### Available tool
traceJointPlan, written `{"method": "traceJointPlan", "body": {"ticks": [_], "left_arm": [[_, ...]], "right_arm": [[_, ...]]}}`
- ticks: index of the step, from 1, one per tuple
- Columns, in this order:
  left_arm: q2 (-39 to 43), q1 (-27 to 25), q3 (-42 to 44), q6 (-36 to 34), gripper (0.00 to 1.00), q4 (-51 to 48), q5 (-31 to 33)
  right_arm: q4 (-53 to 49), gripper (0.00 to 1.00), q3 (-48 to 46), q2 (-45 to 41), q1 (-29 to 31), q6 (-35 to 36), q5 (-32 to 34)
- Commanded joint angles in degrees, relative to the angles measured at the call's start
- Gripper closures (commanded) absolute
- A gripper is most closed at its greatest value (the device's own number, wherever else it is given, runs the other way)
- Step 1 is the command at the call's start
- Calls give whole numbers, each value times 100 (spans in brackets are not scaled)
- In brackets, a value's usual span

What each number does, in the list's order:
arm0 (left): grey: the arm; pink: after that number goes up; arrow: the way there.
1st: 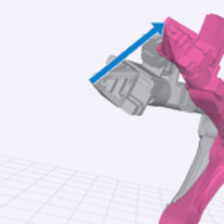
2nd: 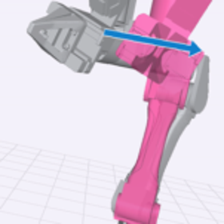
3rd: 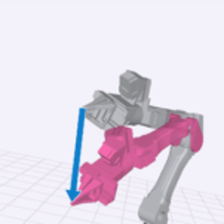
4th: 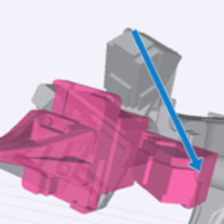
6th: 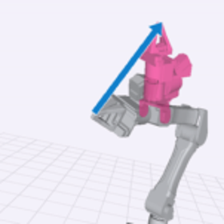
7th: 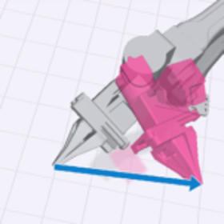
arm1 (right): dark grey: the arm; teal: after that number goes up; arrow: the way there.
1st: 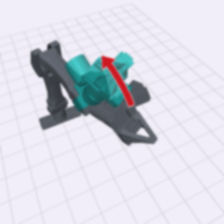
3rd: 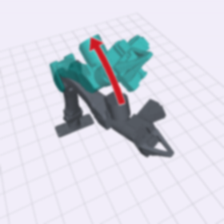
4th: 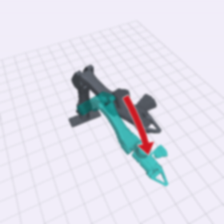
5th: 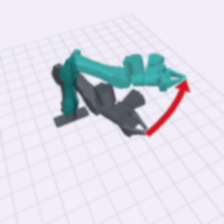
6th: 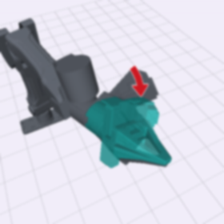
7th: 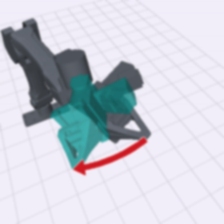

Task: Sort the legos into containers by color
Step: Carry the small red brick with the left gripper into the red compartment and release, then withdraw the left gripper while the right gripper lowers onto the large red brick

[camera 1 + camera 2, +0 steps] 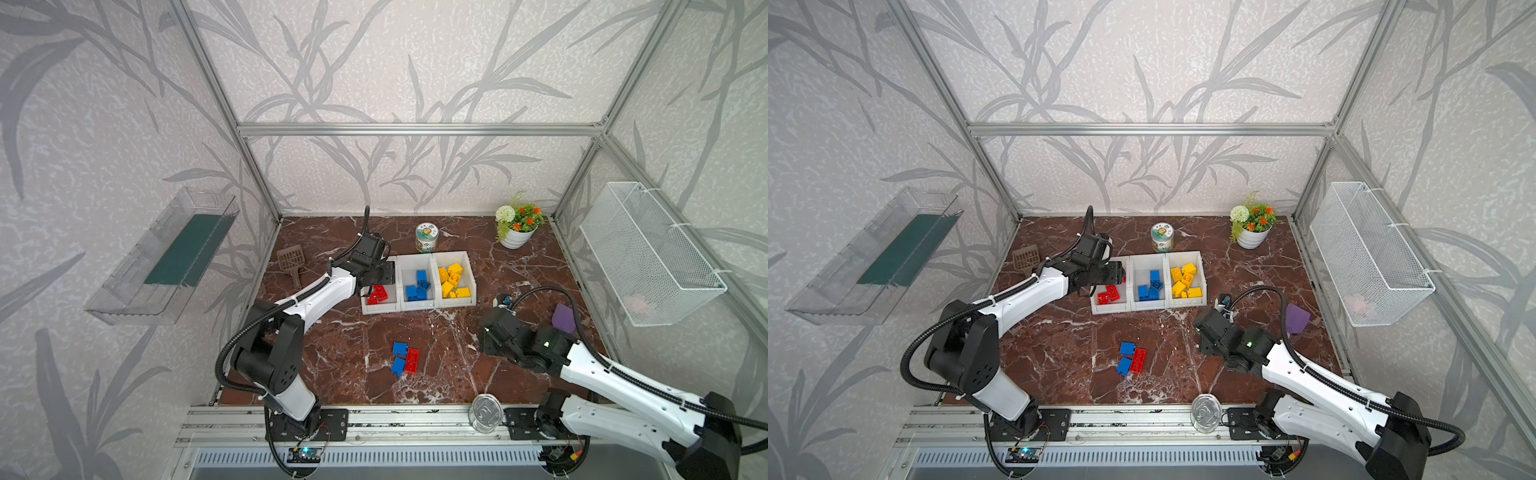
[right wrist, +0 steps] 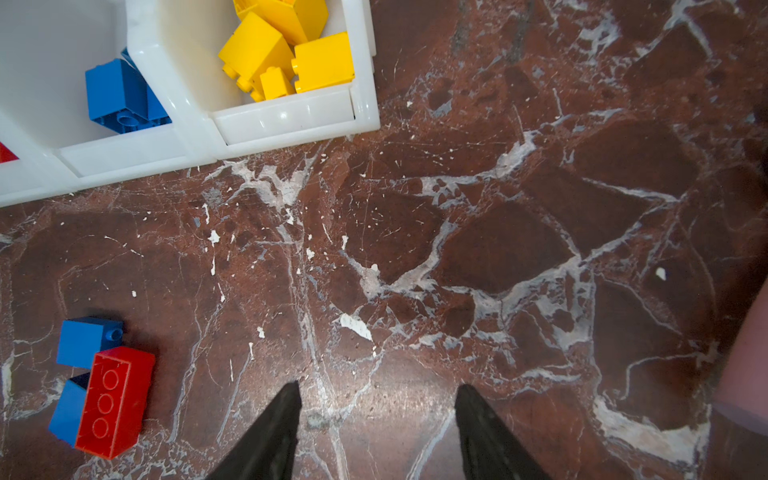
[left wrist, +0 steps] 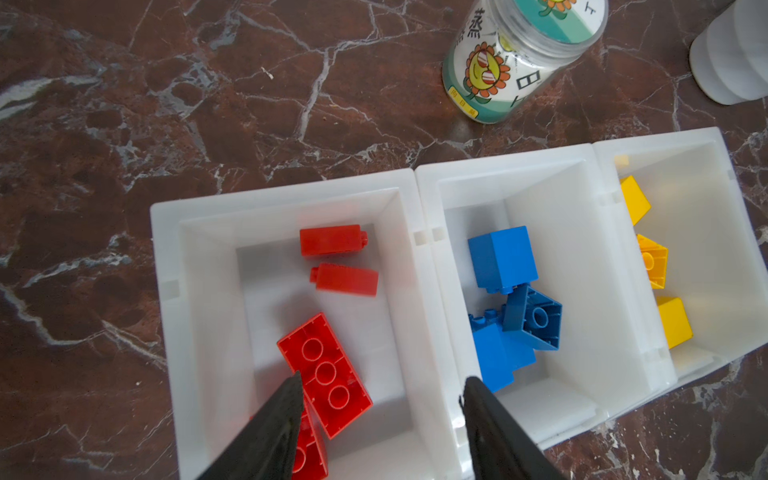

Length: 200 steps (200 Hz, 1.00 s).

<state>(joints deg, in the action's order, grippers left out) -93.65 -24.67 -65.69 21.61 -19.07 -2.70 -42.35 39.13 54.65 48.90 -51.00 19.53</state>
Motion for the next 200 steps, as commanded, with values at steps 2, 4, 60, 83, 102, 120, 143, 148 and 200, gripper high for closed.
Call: {"method": "traceJointPlan", "body": {"ticks": [2, 4, 60, 83, 102, 120, 143, 148, 200], "left_arm": [[242, 46, 154, 32, 36, -7, -7], [255, 42, 166, 36, 36, -8, -4], [873, 67, 709, 123, 35, 16, 40], [1226, 84, 1055, 245, 35, 85, 249], [1576, 107, 1354, 338, 35, 118, 454], [1910, 144, 1613, 361, 34, 107, 556], [2299, 205, 1902, 434, 33, 64, 685], [2366, 216, 1969, 448, 33, 53, 706], [2892, 270, 2416, 648, 32, -17, 822]], "right_arm": [[-168, 39, 92, -43, -4, -40, 129], [-164, 39, 96, -43, -4, -34, 125], [-78, 40, 55, 113, 18, 142, -204], [15, 40, 152, 283, 146, 263, -295], [118, 40, 255, 545, 378, 327, -361], [267, 40, 406, 923, 677, 364, -405], [476, 39, 720, 1594, 1125, 430, -542], [520, 39, 809, 1755, 1203, 433, -578], [628, 39, 1927, 3395, 1794, 702, -783]]}}
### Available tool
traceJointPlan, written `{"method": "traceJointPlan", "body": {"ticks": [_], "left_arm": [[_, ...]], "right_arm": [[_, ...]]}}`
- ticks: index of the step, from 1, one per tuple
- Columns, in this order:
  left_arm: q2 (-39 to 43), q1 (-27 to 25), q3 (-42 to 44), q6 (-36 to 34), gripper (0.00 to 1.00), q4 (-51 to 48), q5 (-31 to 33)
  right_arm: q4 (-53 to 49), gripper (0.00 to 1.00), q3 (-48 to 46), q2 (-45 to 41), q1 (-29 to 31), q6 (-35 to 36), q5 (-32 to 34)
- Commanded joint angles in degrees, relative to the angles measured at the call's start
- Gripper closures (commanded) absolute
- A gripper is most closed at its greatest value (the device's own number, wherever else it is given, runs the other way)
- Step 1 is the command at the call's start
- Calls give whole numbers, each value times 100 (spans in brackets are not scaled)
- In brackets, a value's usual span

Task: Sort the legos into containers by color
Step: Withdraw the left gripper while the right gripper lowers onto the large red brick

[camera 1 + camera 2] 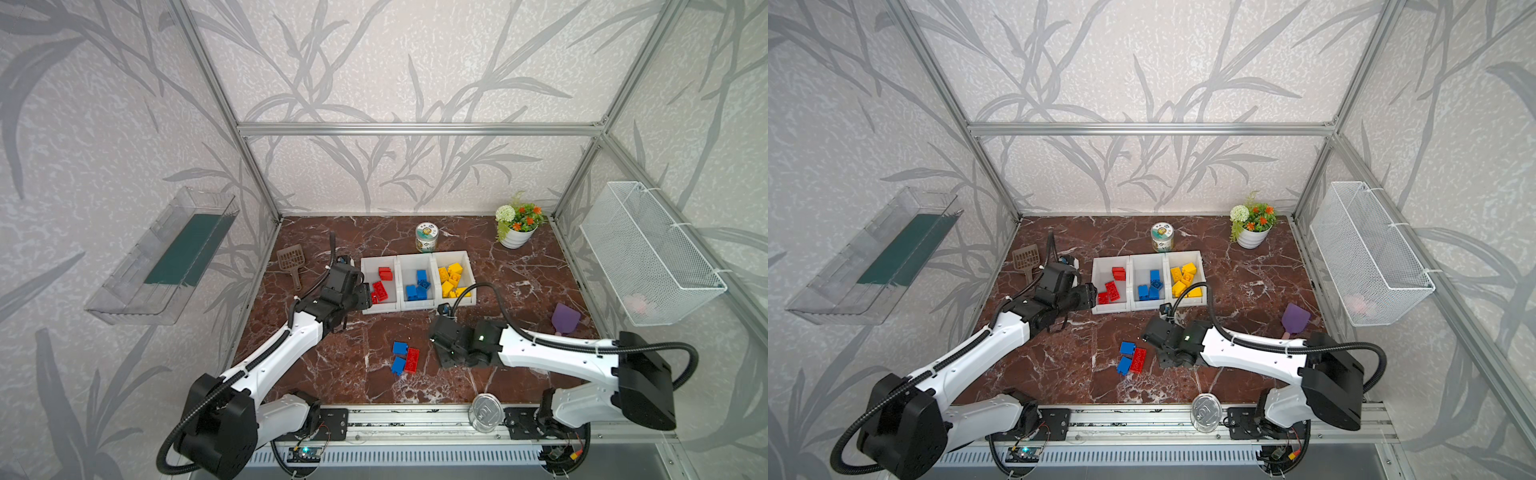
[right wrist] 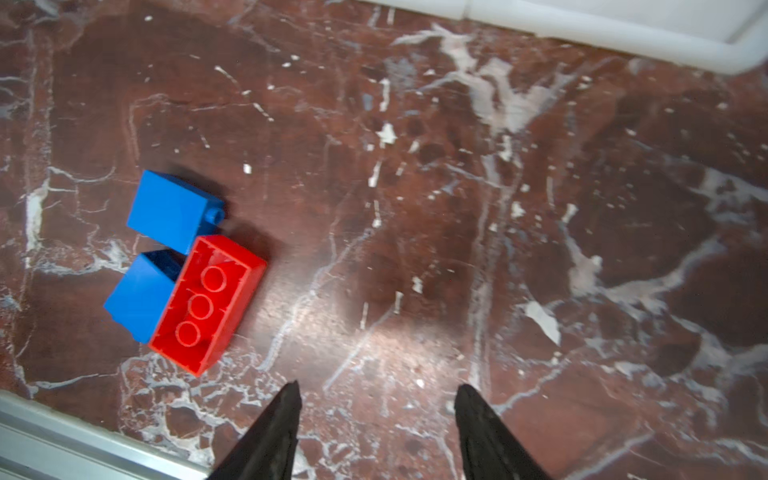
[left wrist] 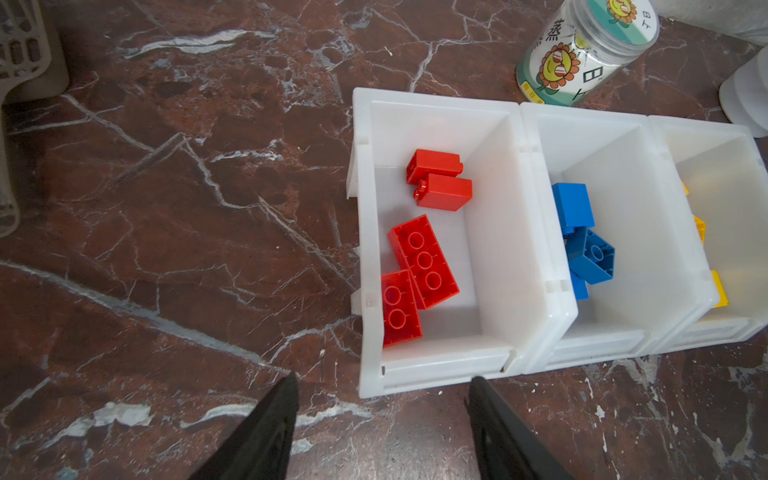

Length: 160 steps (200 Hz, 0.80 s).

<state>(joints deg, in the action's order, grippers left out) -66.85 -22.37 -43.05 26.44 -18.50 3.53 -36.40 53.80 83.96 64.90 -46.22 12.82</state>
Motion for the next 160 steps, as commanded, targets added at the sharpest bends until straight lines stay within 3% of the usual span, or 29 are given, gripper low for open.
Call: {"method": "traceJointPlan", "body": {"ticks": [1, 64, 160], "left_arm": [[214, 40, 158, 167, 32, -74, 200], [304, 57, 274, 244, 32, -91, 131], [372, 57, 284, 211, 32, -190, 126]], "right_arm": [[27, 39, 485, 486, 201, 229, -112], [-256, 37, 1391, 1602, 408, 479, 43], [-420, 37, 2014, 2365, 462, 623, 28]]}}
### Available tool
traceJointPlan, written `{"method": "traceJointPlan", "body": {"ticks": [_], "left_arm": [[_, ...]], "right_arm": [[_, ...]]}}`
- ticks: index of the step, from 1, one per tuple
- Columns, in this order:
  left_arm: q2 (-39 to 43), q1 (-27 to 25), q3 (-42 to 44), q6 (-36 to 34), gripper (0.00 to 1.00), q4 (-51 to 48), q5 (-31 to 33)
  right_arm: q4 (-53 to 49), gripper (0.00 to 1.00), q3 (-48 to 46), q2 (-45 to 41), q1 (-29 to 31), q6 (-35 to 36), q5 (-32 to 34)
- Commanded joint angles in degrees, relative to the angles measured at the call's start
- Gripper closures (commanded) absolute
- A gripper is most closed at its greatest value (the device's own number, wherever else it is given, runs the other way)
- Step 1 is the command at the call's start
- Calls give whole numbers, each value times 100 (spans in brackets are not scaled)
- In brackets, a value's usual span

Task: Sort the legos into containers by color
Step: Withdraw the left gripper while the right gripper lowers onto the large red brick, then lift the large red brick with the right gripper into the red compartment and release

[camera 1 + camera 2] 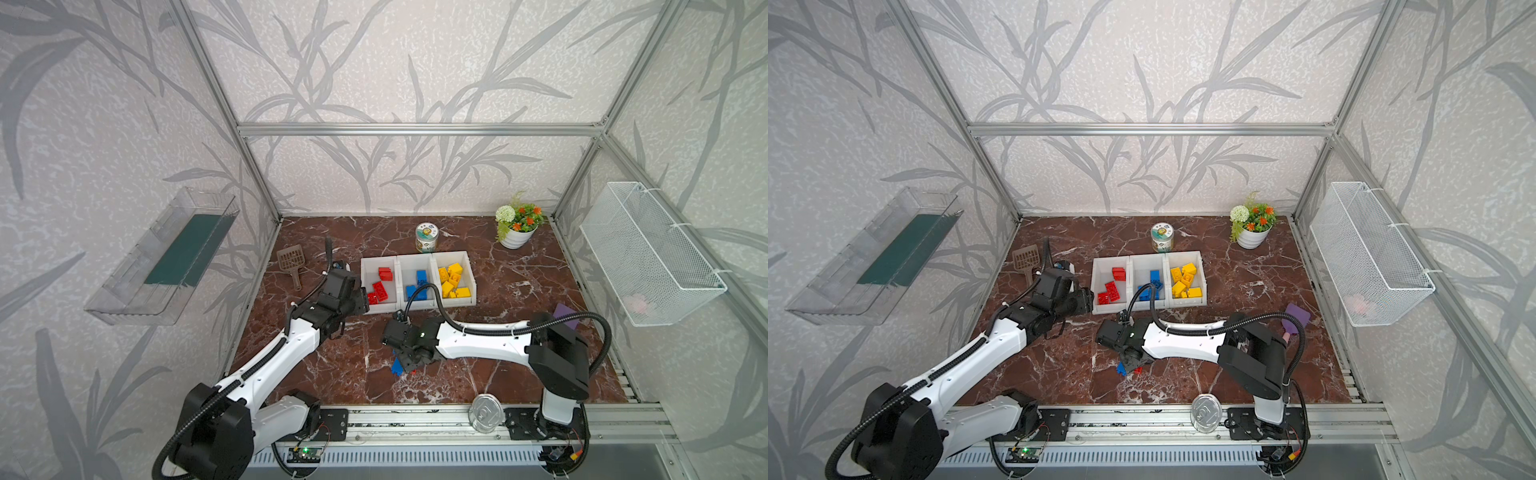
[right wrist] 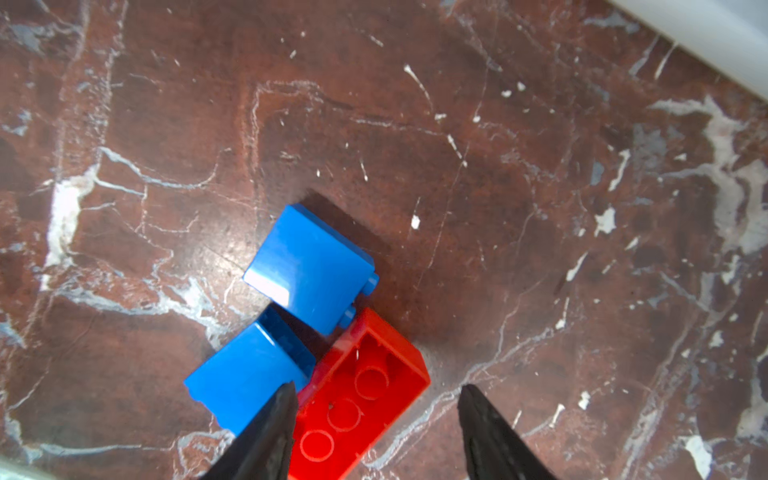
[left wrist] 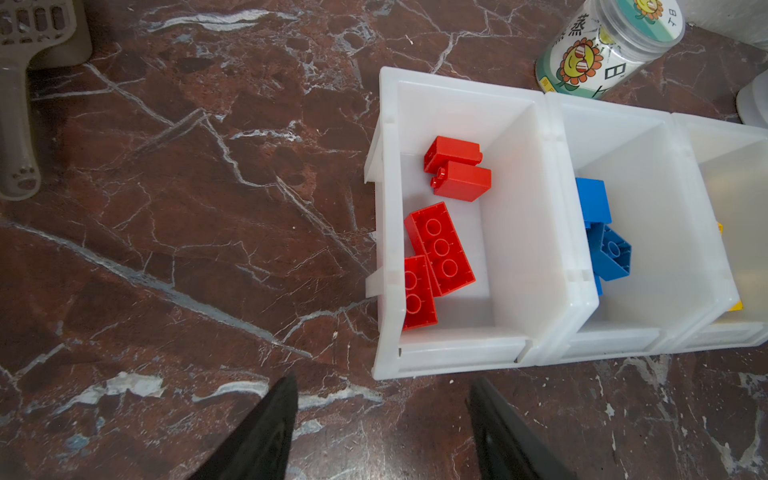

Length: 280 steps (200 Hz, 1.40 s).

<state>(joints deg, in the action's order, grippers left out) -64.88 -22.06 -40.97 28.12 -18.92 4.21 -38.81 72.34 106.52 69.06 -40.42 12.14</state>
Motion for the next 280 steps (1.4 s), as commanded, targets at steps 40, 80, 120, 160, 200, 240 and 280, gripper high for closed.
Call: {"method": "traceJointPlan", "body": {"ticks": [40, 80, 120, 160, 200, 240, 280], "left_arm": [[238, 28, 82, 44, 32, -204, 80], [283, 34, 103, 62, 32, -233, 65], [292, 27, 107, 104, 32, -237, 25], [353, 31, 133, 135, 32, -240, 19], [371, 28, 163, 139, 32, -235, 19], [511, 28, 175, 162, 32, -288, 63], [889, 31, 406, 374, 32, -375, 20]], "right_arm": [[-351, 37, 138, 170, 48, -60, 177], [-370, 37, -170, -73, 46, -259, 369], [-203, 42, -364, -131, 39, -324, 271], [6, 56, -493, -110, 37, -369, 122], [50, 68, -604, -210, 1, -423, 157], [-19, 72, -242, -342, -158, 78, 212], [21, 72, 920, -86, -778, 1157, -98]]}}
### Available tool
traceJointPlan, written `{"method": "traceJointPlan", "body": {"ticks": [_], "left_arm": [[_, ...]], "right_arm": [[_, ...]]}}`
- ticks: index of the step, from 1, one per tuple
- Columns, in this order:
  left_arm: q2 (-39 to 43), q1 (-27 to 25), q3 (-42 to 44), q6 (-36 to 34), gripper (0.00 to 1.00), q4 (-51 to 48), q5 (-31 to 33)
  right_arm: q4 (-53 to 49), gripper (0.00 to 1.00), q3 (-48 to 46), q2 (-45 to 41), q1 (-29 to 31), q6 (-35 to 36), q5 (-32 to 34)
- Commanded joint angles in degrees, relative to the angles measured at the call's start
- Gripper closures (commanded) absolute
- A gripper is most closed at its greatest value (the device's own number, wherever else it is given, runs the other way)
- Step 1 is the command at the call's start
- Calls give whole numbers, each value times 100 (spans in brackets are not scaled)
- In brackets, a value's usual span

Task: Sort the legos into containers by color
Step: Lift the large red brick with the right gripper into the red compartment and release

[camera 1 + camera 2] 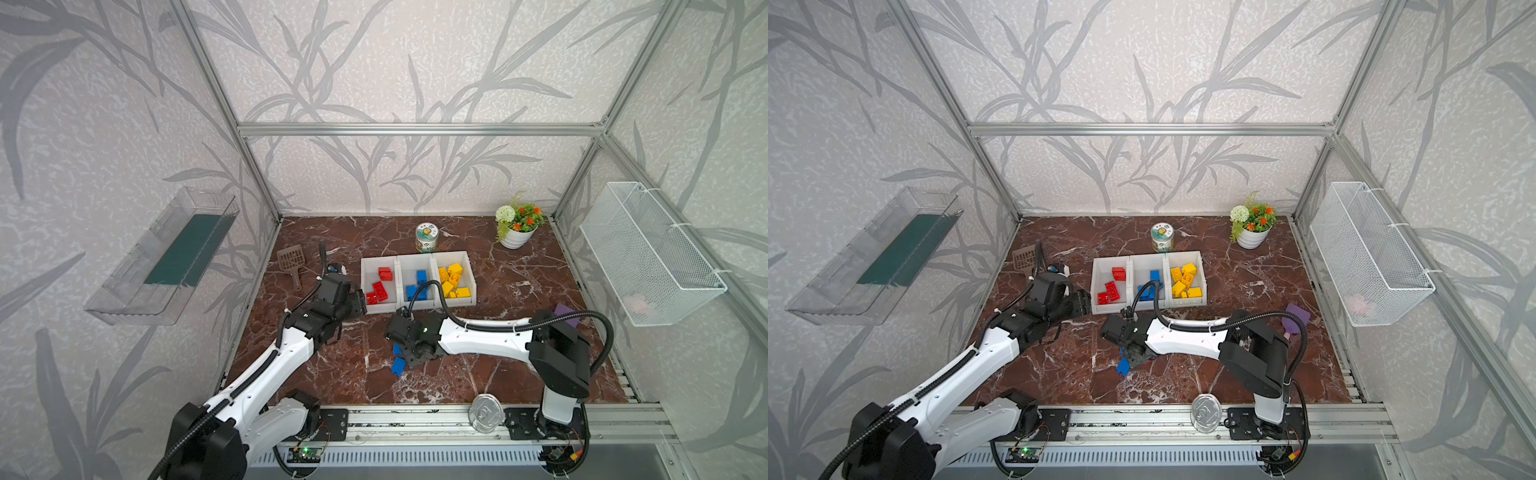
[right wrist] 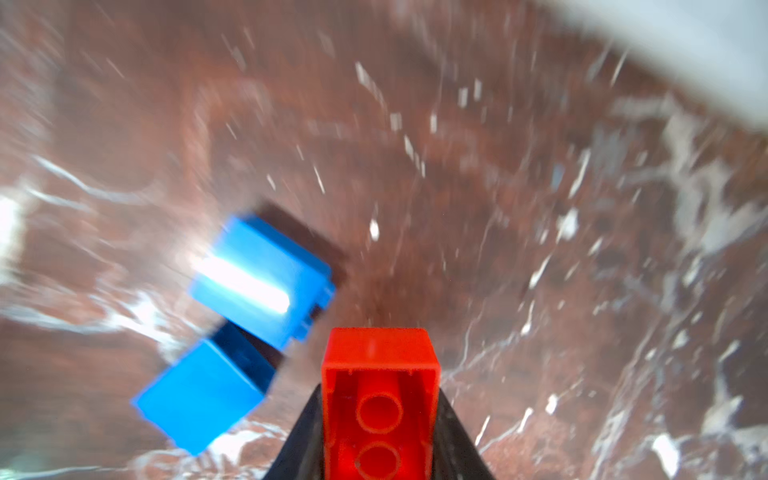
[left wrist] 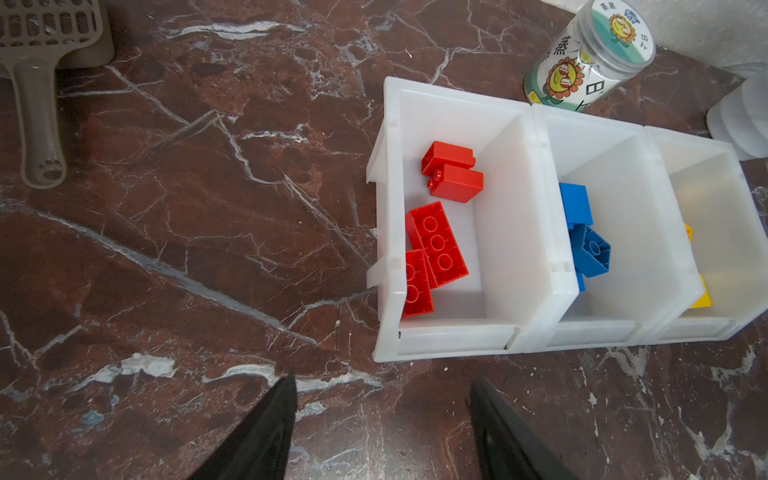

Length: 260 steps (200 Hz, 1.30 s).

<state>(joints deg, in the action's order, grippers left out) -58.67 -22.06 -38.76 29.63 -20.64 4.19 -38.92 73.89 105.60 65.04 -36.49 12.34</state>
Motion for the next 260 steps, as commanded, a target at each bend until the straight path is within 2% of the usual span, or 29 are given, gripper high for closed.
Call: {"method": "traceJointPlan", "body": {"ticks": [1, 52, 100, 130, 160, 180, 239, 260], "left_arm": [[282, 29, 194, 226, 32, -203, 26], [937, 19, 640, 490, 32, -318, 34], [1269, 18, 856, 628, 32, -420, 12], [1299, 26, 905, 632, 32, -412, 21], [1230, 18, 888, 616, 32, -389, -18], [1208, 19, 897, 614, 32, -382, -19], [1165, 19, 906, 582, 32, -320, -84], [1134, 20, 940, 343, 32, -181, -356]], "right_arm": [[32, 72, 806, 23, -390, 787, -126], [-116, 72, 2999, 1333, -1084, 1637, -393], [-484, 71, 4421, 2488, -1479, 1534, -548], [-481, 70, 4663, 2726, -1555, 1441, -610], [-587, 52, 4792, 2774, -1590, 1366, -636], [-652, 45, 4802, 2739, -1599, 1339, -627], [-591, 42, 4784, 2365, -1583, 1337, -934], [-523, 42, 4639, 2085, -1548, 1341, -935]]}}
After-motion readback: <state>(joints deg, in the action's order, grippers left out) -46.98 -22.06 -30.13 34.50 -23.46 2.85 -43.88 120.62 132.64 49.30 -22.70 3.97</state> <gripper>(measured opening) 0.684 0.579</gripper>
